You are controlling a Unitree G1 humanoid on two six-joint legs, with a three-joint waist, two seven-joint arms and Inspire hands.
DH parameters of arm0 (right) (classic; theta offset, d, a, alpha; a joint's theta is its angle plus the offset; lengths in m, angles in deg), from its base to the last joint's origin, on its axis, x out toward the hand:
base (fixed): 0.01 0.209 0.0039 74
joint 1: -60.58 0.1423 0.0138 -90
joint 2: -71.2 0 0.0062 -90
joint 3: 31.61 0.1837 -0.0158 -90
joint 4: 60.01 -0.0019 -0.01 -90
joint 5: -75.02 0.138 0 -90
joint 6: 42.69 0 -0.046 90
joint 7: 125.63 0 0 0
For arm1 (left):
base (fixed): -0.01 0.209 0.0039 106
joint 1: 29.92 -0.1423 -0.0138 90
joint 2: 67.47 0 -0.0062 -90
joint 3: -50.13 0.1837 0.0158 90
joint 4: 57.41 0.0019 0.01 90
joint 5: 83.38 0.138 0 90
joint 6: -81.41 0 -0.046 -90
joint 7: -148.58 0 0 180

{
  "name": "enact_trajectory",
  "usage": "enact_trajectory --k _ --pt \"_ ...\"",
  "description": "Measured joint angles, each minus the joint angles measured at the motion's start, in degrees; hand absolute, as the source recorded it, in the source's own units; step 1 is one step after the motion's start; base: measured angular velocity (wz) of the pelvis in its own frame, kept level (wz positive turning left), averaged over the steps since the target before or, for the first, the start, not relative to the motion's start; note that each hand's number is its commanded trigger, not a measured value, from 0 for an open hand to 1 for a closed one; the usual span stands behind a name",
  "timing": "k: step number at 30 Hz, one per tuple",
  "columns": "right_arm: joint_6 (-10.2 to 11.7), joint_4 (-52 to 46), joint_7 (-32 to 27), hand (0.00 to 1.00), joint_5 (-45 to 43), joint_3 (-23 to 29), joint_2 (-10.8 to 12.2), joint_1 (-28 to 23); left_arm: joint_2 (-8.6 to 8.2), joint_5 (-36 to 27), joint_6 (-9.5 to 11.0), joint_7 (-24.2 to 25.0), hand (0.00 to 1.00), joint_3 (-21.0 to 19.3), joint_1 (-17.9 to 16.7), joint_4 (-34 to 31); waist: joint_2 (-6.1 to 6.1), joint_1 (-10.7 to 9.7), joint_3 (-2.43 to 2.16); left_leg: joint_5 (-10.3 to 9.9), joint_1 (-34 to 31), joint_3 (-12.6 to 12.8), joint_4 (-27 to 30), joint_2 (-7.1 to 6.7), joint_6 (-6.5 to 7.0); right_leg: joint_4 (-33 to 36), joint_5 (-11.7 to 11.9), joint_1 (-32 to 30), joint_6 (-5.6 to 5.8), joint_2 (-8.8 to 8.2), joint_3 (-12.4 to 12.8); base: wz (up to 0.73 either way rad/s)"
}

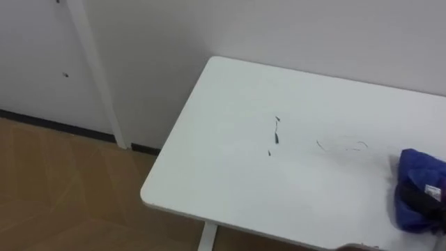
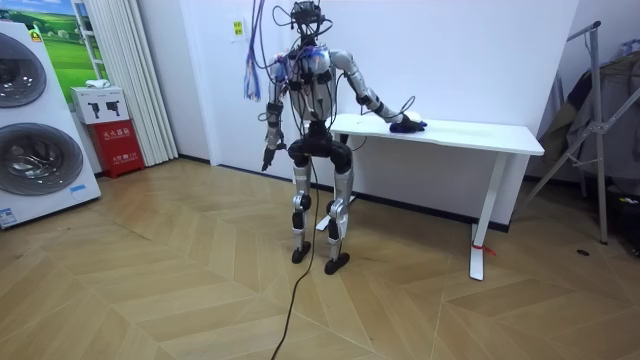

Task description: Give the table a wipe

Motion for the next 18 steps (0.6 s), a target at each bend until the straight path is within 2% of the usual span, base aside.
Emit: enact_trajectory --k 1,2,3,6,7,9,10,12,13,17,18 --pt "-0.9 -1.6 1.1 1.00 -1.6 -0.9 0.5 0.7 -0.02 0.0 0.0 0.0 0.00 0.6 0.2 -0.2 -0.01 0.5 0.00 0.1 -0.4 0.6 0.0 0.21 -0.14 0.0 0.1 -0.6 -0.17 0.18 0.5 -0.52" --pt "-1.8 -4.4 2.9 1.00 -3.7 -4.4 1.4 2.2 -0.09 0.0 0.0 0.1 0.00 1.2 0.7 -0.3 -0.05 1.6 0.40 0.3 -0.9 0.8 -0.2 0.35 -0.24 0.0 0.5 -1.7 -0.87 0.54 1.3 -0.48" --pt "-1.8 -6.3 4.6 1.00 -5.4 -7.5 2.8 4.3 0.04 0.0 0.0 0.1 0.00 1.4 1.2 -0.3 -0.37 1.8 1.12 0.7 -1.1 0.8 -0.6 0.44 -0.32 -0.1 0.7 -2.6 -1.13 0.78 1.6 -0.37" --pt "-1.2 -9.0 7.8 1.00 -7.4 -13.0 3.4 7.1 0.04 -1.1 0.0 0.2 0.00 2.9 1.4 -0.8 -0.98 3.1 1.35 1.3 -1.6 0.7 -1.5 0.38 -0.43 -0.3 0.7 -3.9 -1.22 0.93 1.9 0.03" --pt "-1.0 -9.0 8.0 1.00 -7.3 -13.3 3.5 7.2 0.04 -1.4 0.0 0.2 0.00 2.9 1.4 -1.1 -1.02 3.5 1.32 1.6 -1.6 0.6 -1.8 0.32 -0.43 -0.3 0.7 -3.8 -1.19 0.93 1.9 0.15" --pt "-0.3 -9.2 8.2 1.00 -8.0 -12.7 3.3 6.9 0.27 -2.1 -0.1 0.1 0.00 2.7 -1.0 -1.7 -1.56 3.6 1.02 1.6 -1.7 0.0 -1.9 0.08 -0.41 -1.3 0.6 -3.3 -1.02 0.78 1.1 0.18" --pt "0.3 -9.0 8.1 1.00 -8.1 -12.4 3.2 6.6 0.27 -2.1 -0.2 0.1 0.00 2.5 -1.6 -1.7 -1.71 3.6 1.02 1.5 -1.7 0.0 -1.9 0.07 -0.40 -1.3 0.5 -3.3 -0.99 0.74 0.9 0.15" --pt "3.9 -8.0 5.6 1.00 -7.8 -11.3 2.9 3.5 0.40 -2.1 -0.4 0.1 0.00 2.2 -3.1 -0.9 -1.86 2.3 1.00 1.3 -1.5 -1.5 -1.9 -0.06 -0.41 -1.4 0.5 -2.2 -0.95 0.63 -0.6 0.31" --pt "4.8 -7.9 4.7 1.00 -7.5 -10.7 2.9 2.4 0.41 -2.0 -0.4 0.1 0.00 2.2 -3.7 -0.8 -1.89 2.0 0.94 1.3 -1.2 -1.9 -1.9 -0.17 -0.40 -1.3 0.5 -1.9 -0.94 0.55 -0.7 0.51" --pt "9.8 -6.0 0.1 1.00 -5.9 -3.6 2.9 -4.0 0.27 0.6 0.2 0.1 0.00 -1.5 -4.5 -1.3 -1.75 0.4 0.71 0.8 -0.2 -3.0 -1.9 -0.98 0.40 -1.5 -0.2 0.8 0.32 -0.37 -2.3 0.46" --pt "10.2 -5.8 -1.0 1.00 -5.6 -1.7 2.9 -5.7 0.37 1.6 0.3 0.1 0.00 -3.0 -4.3 -1.3 -1.61 0.4 0.24 0.7 0.0 -3.2 -1.9 -1.11 0.55 -1.4 -0.3 1.0 0.36 -0.54 -2.4 0.21"
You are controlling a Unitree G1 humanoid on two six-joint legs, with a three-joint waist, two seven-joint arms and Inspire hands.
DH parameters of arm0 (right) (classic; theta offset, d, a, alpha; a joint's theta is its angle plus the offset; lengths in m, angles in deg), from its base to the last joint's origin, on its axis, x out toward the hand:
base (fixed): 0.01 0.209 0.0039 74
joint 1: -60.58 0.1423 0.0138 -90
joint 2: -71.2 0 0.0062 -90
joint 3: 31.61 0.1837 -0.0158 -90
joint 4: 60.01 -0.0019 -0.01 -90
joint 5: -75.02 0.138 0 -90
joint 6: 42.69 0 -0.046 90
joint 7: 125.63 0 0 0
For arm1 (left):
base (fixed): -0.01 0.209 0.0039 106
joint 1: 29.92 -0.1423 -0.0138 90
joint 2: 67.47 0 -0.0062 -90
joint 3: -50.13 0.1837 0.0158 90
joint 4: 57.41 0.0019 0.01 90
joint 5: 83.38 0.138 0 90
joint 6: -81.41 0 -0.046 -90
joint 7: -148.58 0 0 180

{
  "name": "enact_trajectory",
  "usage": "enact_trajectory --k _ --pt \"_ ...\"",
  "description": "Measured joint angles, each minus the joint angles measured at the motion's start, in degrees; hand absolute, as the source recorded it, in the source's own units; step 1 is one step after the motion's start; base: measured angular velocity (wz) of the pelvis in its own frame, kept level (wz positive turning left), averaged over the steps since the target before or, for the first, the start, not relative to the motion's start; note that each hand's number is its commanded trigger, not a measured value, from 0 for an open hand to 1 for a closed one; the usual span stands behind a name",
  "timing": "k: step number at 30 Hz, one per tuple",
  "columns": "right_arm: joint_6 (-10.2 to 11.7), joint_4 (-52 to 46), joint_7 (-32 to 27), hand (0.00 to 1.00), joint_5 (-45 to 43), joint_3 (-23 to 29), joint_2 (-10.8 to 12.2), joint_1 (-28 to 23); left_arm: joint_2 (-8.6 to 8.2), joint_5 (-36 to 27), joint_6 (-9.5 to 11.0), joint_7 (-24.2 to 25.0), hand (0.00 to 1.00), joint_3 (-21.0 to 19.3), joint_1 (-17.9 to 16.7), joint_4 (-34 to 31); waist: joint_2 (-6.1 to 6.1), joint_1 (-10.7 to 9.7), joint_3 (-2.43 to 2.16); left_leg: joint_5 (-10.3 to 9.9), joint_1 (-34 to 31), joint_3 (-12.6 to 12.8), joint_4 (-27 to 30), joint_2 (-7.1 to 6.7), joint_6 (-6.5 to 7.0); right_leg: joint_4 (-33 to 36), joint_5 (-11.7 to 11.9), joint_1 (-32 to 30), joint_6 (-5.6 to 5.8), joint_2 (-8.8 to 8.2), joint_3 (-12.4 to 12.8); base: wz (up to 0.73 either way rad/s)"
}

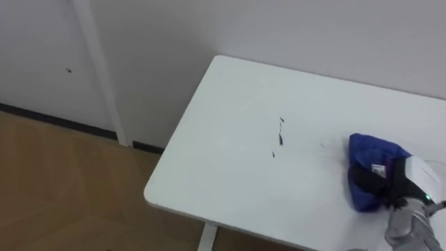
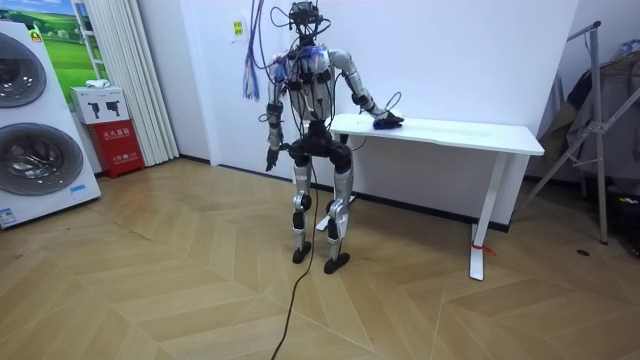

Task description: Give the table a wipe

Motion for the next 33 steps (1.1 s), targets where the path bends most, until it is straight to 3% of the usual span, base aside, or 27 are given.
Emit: enact_trajectory --k 2,4,7,9,11,13,14,15,19,22,28,30,31,32,33 --pt "-0.1 0.0 2.7 1.00 -0.3 -3.7 1.9 4.1 -0.02 0.0 -1.0 0.1 0.00 0.8 0.3 0.3 -0.12 0.3 0.73 0.3 -0.3 0.0 -0.4 0.37 -0.74 -0.1 0.1 -0.8 -0.24 0.39 -0.1 -0.04" --pt "0.6 0.2 4.5 1.00 -1.3 -4.9 2.0 6.4 -0.16 0.0 -1.5 0.3 0.00 1.4 0.2 -0.1 -0.38 1.1 0.96 0.5 -1.3 -0.3 -0.4 0.48 -0.90 -0.2 -0.1 -1.8 -0.59 0.54 0.0 0.10" --pt "2.6 0.6 4.7 1.00 -1.0 -4.7 0.1 6.2 -0.21 -1.3 -2.1 0.3 0.00 1.1 -2.3 -0.5 -0.48 1.4 0.95 1.0 -2.0 -1.9 -0.2 0.07 -0.71 -0.5 -0.3 -2.0 -0.52 0.28 -1.5 0.29" --pt "6.9 0.9 3.0 1.00 -1.0 -2.3 -1.0 2.4 0.01 -1.2 -2.1 0.9 0.00 0.0 -4.3 -0.5 -0.87 -0.3 0.72 1.0 -1.9 -3.6 -0.2 -0.50 -0.66 -1.3 -0.4 -0.6 -0.25 -0.13 -3.1 0.48" --pt "9.7 1.1 0.5 1.00 -1.1 1.3 -1.0 -1.5 0.28 -1.0 -2.0 1.2 0.00 -0.8 -5.4 -0.8 -1.12 -1.9 0.50 0.9 -1.7 -5.1 -0.1 -1.11 -0.44 -1.2 -0.8 0.6 0.41 -0.65 -3.9 0.60" --pt "12.3 1.1 -2.2 1.00 -0.3 6.0 -1.1 -5.9 0.17 0.0 -1.6 1.5 0.00 -3.4 -6.0 -1.8 -1.21 -2.0 0.38 0.6 -0.9 -5.4 -0.3 -1.56 0.03 -1.2 -1.2 1.7 1.01 -1.09 -4.6 0.37" --pt "13.3 1.2 -3.5 1.00 0.9 8.8 -1.5 -8.9 0.22 1.3 -1.3 1.6 0.00 -5.8 -6.4 -2.6 -1.46 -2.5 0.11 0.4 -0.7 -6.4 -0.1 -2.05 0.31 -1.3 -1.4 2.4 1.39 -1.45 -5.1 0.38" --pt "13.7 1.3 -4.4 1.00 1.2 11.4 -2.0 -11.6 0.46 2.3 -0.7 1.6 0.00 -7.9 -6.6 -2.8 -1.74 -3.1 -0.58 0.3 -0.8 -7.1 -0.1 -2.15 0.55 -1.1 -1.7 2.7 1.74 -1.88 -5.4 0.36" --pt "13.7 3.4 -5.7 1.00 1.7 13.4 -3.5 -14.2 1.42 2.1 -0.5 1.7 0.00 -10.0 -6.4 -2.9 -1.72 -3.6 -0.82 -0.7 0.2 -6.8 0.5 -2.32 1.42 -0.7 -1.7 4.2 1.76 -2.13 -5.5 -0.02" --pt "13.4 7.2 -5.7 1.00 3.4 12.5 -3.6 -11.4 1.22 2.0 0.0 1.5 0.00 -7.3 -5.0 -3.3 -1.71 -3.5 -0.81 -1.1 0.3 -6.9 1.5 -2.43 1.63 -0.3 -1.6 4.3 1.80 -2.23 -4.8 -0.09" --pt "6.3 9.3 -2.7 1.00 4.3 6.0 -2.8 -2.0 0.44 2.0 0.4 1.1 0.00 -1.7 -2.8 -1.7 -1.18 -1.1 -0.58 -1.0 0.7 -2.6 1.3 -1.58 0.97 -0.1 -1.4 2.9 1.59 -1.40 -1.3 -0.44" --pt "3.7 9.2 0.5 1.00 3.7 3.0 -2.7 2.3 -0.25 1.4 0.3 1.2 0.00 -1.3 -2.9 -2.7 -1.00 0.1 -0.26 -0.9 0.3 -0.4 1.1 -0.52 0.48 0.2 -0.9 0.8 0.80 -0.54 0.9 -0.48" --pt "3.5 9.2 1.1 1.00 3.6 2.4 -2.8 3.3 -0.34 1.0 0.2 1.2 0.00 -1.1 -2.9 -2.7 -1.01 0.1 -0.14 -0.9 -0.1 -0.2 1.1 -0.36 0.38 0.3 -0.8 0.2 0.65 -0.42 1.2 -0.22" --pt "3.5 9.2 2.0 1.00 3.1 1.8 -2.8 4.6 -0.36 0.7 0.0 1.6 0.00 -0.9 -3.1 -2.7 -0.95 0.2 0.56 -0.7 -0.4 -0.2 1.1 -0.19 0.17 0.5 -0.7 -0.2 0.50 -0.27 1.2 -0.03" --pt "3.6 9.1 2.3 1.00 2.6 1.8 -3.1 5.0 -0.31 -0.2 -0.2 2.1 0.00 -0.9 -3.2 -2.7 -0.94 0.1 0.62 -0.7 -0.9 -0.3 1.2 -0.05 0.08 0.7 -0.7 -0.8 0.50 -0.19 1.0 0.00"
